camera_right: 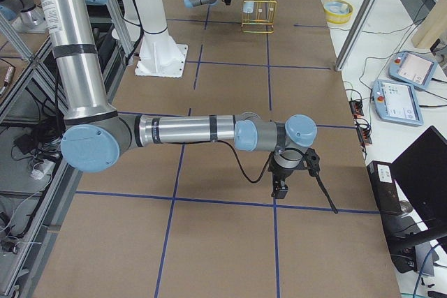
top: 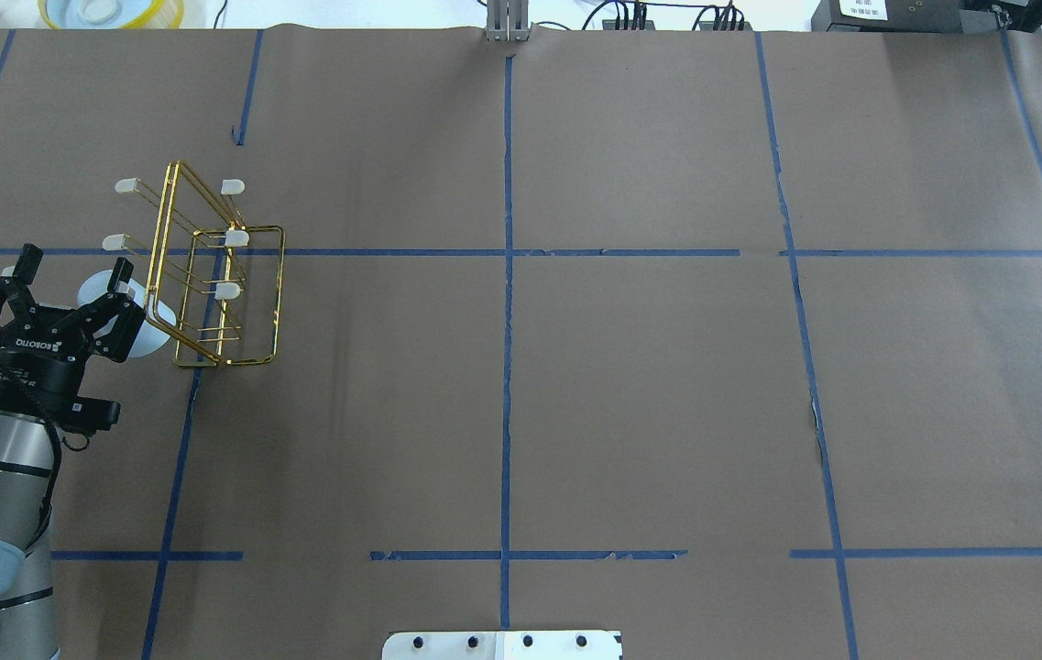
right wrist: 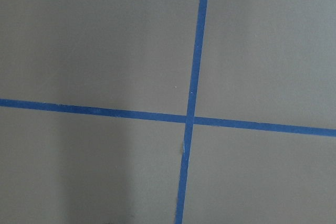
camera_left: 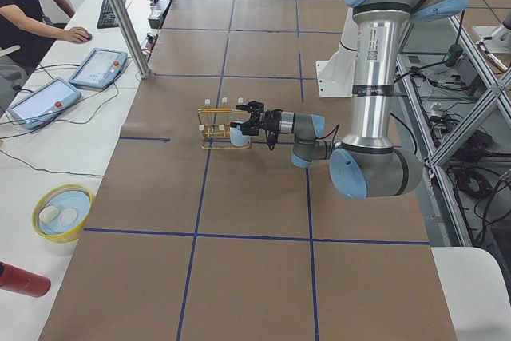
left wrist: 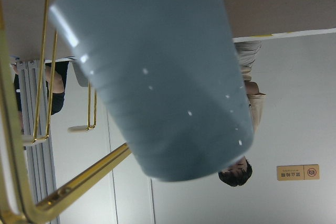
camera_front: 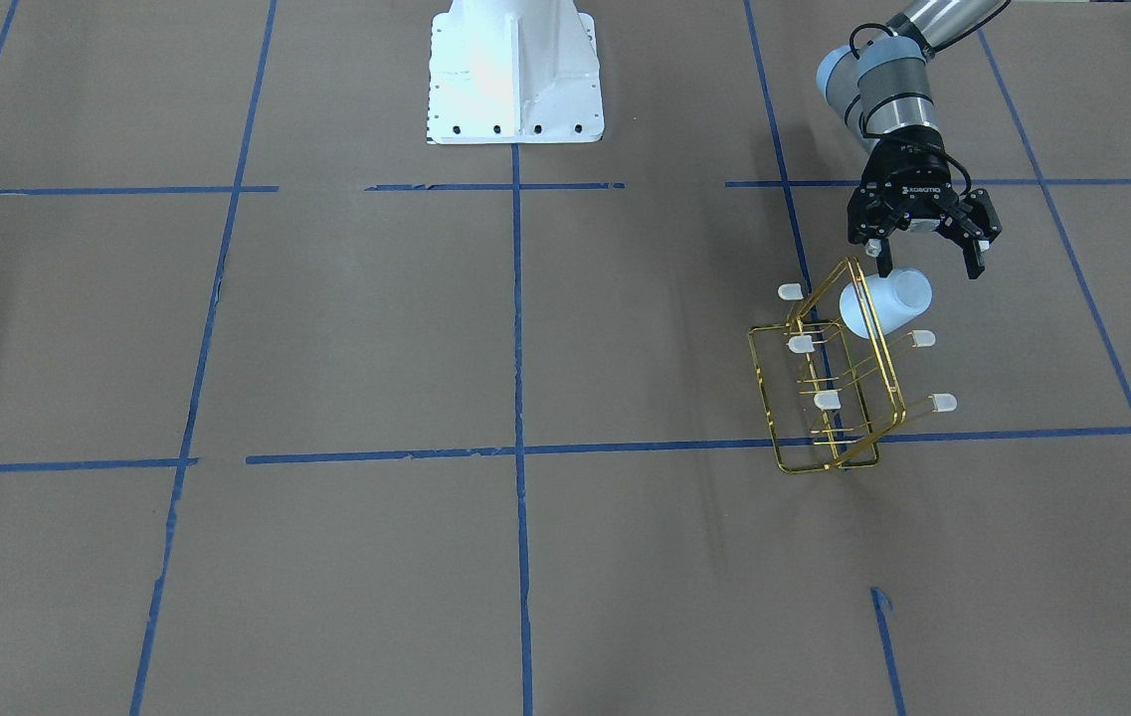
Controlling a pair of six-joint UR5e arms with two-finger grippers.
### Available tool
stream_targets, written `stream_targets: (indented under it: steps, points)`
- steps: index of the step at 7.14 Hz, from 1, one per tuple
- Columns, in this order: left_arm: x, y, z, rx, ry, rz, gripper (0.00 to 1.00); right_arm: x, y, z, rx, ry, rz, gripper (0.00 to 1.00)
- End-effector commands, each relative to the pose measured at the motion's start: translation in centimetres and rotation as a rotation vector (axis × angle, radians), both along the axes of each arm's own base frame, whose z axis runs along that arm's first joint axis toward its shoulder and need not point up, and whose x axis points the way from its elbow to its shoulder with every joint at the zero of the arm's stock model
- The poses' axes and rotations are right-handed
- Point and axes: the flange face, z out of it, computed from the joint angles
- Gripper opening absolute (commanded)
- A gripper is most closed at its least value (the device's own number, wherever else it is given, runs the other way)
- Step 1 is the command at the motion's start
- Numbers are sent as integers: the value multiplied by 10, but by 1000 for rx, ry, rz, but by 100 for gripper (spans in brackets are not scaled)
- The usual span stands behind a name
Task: Hang cup on cup holder
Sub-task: 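Open the left gripper and pull it back from the hung cup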
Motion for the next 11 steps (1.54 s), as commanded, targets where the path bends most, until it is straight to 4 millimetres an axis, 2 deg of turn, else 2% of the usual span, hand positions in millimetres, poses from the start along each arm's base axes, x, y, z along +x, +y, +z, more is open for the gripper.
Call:
stream_targets:
  steps: [1,2,3,4,5,6,8,9,11]
  points:
    - [-24,6,-20,40,-83,62,100,0,0,0,1,0,0,100]
    - [-45,14,-26,71,-178,110,100,0,0,0,1,0,0,100]
    - [-62,16,-23,96,-265,140,100,0,0,0,1,0,0,100]
    - [-80,15,-28,140,-351,153,100,0,0,0,-1,0,0,100]
    - [-96,11,-35,214,-531,175,100,0,0,0,1,0,0,100]
    - [-116,-3,-37,267,-684,157,100,0,0,0,1,0,0,100]
    - [-145,-26,-20,290,-936,273,100,0,0,0,1,0,0,100]
    - [-163,-44,-12,301,-1124,332,100,0,0,0,-1,0,0,100]
    - [-198,-75,7,272,-1382,484,100,0,0,0,-1,0,0,100]
